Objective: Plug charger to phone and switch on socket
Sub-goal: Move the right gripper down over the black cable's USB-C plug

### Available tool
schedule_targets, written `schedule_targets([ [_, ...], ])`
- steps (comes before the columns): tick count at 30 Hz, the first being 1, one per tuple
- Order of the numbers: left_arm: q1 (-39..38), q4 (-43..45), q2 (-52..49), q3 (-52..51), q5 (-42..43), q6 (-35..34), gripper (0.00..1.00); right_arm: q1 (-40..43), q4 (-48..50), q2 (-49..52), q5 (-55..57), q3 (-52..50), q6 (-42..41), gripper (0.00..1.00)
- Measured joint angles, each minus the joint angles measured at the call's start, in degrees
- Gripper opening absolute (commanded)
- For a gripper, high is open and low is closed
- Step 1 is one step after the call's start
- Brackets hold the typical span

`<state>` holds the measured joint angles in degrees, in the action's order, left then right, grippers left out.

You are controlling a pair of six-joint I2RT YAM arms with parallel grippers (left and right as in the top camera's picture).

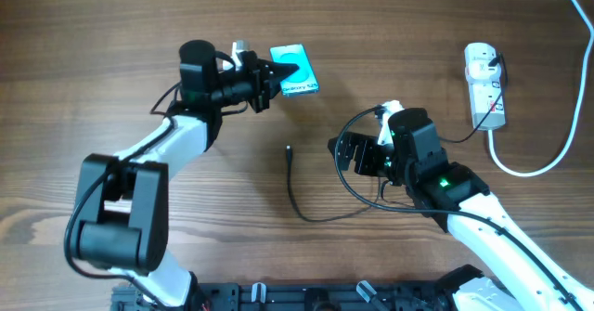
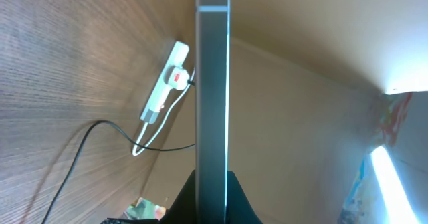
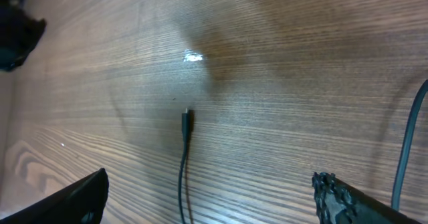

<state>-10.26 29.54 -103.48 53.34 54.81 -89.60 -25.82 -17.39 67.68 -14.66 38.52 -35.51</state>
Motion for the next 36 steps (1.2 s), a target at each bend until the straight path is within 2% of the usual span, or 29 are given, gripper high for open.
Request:
schedule_targets([
  [8, 0.3, 0.0, -1.2, 0.4, -0.1, -0.6, 0.04, -6.2, 0.5, 0.0, 5.6, 0.0, 3.7, 0.94],
  [12, 2.0, 0.0, -1.3, 1.6, 0.2, -0.5, 0.04, -10.5, 3.3, 0.1, 9.6, 0.0, 4.4, 0.86],
  [17, 5.5, 0.0, -1.3, 4.7, 1.9, 0.3, 0.04, -15.6, 7.2, 3.5, 12.8, 0.0, 5.9, 0.85],
  [24, 12.9, 0.0, -1.3, 5.4, 5.6, 1.9, 0.04, -23.3, 5.7, 16.8, 18.8, 7.0, 6.3, 0.84],
  [30, 15.7, 0.0, -1.3, 5.4, 8.3, 2.4, 0.04, -24.8, 1.6, 25.9, 21.3, 16.1, 4.9, 0.81],
  [36, 15.7, 0.0, -1.3, 5.4, 9.6, 4.0, 0.04, -24.8, 0.8, 33.2, 22.3, 18.0, 3.4, 0.7],
])
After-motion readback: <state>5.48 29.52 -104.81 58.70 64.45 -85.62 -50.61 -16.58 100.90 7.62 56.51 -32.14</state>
